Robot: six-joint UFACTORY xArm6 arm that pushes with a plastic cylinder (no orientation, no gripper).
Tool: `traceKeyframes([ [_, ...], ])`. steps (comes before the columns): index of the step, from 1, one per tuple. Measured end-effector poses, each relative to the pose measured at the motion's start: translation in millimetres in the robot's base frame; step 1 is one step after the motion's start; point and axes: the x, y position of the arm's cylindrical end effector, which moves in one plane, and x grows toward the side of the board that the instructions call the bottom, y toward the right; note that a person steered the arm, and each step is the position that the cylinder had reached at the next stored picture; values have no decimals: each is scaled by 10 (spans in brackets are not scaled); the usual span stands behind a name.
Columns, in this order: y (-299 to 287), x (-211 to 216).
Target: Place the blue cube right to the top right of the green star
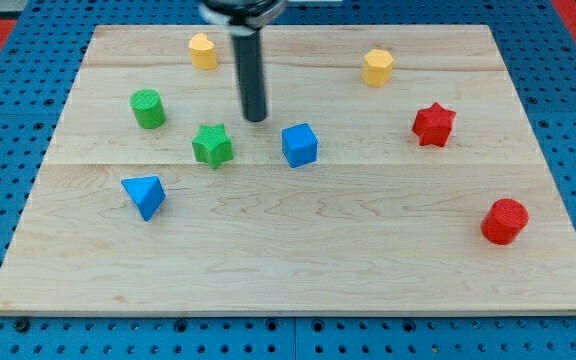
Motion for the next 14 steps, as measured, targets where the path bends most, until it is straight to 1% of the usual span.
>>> traceKeyframes([
  [1,542,97],
  [2,740,503],
  [3,429,752],
  [4,-554,668],
  [5,-632,529],
  [6,-292,528],
  [7,-400,226],
  [8,-890,213],
  [9,-670,-116],
  [10,-1511,-314],
  [11,-1783,-129],
  [12,-1164,15],
  [13,-981,20],
  [14,-1508,8],
])
